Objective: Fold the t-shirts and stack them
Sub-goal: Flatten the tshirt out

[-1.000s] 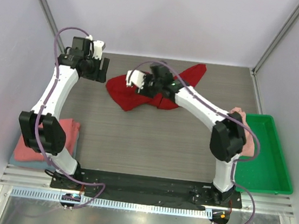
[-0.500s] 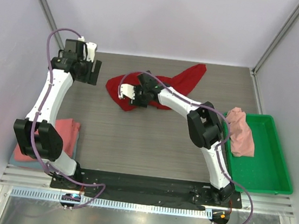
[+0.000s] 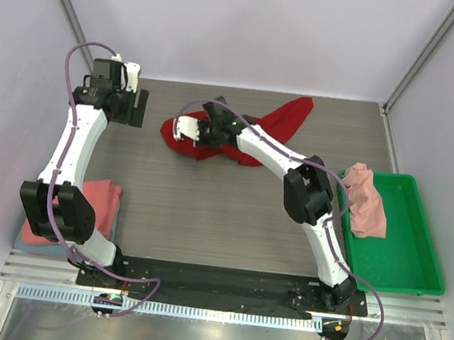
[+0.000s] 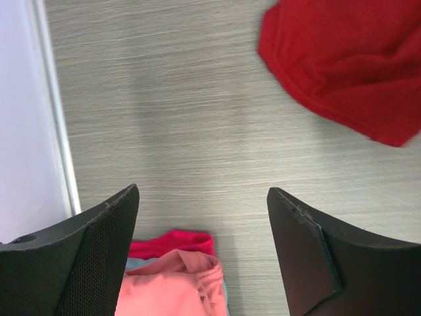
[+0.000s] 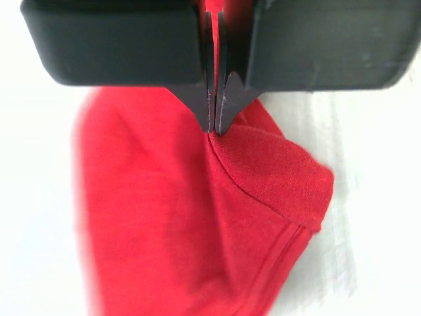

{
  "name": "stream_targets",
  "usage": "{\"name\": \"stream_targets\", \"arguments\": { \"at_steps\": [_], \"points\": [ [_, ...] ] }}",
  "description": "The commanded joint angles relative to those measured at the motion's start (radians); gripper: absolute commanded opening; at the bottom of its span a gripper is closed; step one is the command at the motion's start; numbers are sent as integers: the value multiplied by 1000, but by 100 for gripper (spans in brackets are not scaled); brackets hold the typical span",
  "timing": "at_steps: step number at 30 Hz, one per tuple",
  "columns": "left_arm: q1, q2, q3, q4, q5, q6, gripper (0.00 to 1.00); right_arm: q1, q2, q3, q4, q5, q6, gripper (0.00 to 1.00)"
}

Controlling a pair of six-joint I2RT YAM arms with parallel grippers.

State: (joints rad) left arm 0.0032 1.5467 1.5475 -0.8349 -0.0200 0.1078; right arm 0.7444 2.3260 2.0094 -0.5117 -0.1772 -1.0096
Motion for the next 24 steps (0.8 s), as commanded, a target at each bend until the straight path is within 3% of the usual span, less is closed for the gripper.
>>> {"name": "stream_targets", "arguments": {
  "at_steps": [1, 8, 12, 18, 24],
  "points": [
    [33, -2, 22, 59, -24, -25, 80, 4, -177, 158, 18, -16, 28, 1],
    [63, 18, 60, 89, -47, -80, 80, 1, -212, 480, 87, 70, -44, 1],
    [63, 3, 56, 103, 15, -94, 78, 0, -212, 523, 260, 209, -190, 1],
    [61, -5, 25, 103, 132, -103, 76, -40, -217, 549, 392, 278, -377, 1],
    [35, 12, -1, 71, 293, -103, 73, -166, -256, 504, 426, 387, -350, 1]
  ]
}}
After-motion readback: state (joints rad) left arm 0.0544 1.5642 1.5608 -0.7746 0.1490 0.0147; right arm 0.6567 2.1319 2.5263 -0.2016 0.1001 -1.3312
